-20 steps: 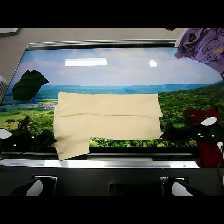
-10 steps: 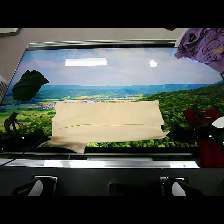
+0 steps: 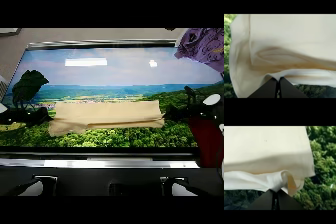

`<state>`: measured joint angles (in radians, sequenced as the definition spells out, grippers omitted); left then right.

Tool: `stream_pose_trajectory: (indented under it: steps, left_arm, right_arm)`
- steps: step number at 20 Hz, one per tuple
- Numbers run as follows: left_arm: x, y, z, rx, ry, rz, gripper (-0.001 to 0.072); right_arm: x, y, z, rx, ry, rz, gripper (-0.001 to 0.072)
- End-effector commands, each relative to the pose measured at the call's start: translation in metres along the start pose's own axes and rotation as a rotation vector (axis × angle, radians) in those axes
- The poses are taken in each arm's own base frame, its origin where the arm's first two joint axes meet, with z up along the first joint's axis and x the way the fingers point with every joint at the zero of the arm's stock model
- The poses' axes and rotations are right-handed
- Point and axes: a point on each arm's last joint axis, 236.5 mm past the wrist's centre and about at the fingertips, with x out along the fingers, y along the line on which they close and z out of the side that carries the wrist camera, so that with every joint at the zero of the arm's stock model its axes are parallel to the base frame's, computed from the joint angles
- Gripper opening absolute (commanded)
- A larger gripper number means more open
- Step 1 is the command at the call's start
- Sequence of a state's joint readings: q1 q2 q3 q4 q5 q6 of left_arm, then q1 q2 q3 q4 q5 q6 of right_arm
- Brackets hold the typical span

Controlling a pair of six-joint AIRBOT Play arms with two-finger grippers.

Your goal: Fold the clothes and pants, and hang the long-sleeved shirts on hangers.

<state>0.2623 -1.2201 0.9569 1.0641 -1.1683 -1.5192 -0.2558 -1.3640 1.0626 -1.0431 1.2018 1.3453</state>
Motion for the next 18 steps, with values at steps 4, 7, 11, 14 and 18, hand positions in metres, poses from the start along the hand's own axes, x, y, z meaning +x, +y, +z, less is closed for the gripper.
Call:
stream_pose_trajectory:
  steps: [4, 7, 11, 14, 18]
  left_arm:
    - [0.034, -0.010, 0.067, 0.089, 0.012, -0.002, 0.0016]
    - [0.048, -0.013, 0.084, 0.100, 0.022, -0.003, 0.0017]
    - [0.072, -0.009, 0.091, 0.098, 0.057, 0.001, 0.0017]
    - [0.089, -0.007, 0.094, 0.091, 0.055, 0.005, 0.0019]
    - [0.089, -0.012, 0.103, 0.099, 0.021, 0.004, 0.0144]
  right_arm:
    - [0.034, -0.001, 0.050, -0.008, 0.005, -0.024, 0.0024]
    - [0.041, -0.005, 0.060, -0.011, 0.002, -0.028, 0.0025]
    - [0.058, -0.013, 0.057, -0.001, 0.037, -0.027, 0.0026]
    - [0.066, -0.018, 0.060, 0.010, 0.034, -0.030, 0.0029]
    - [0.064, -0.003, 0.060, 0.037, 0.038, 0.030, 0.0361]
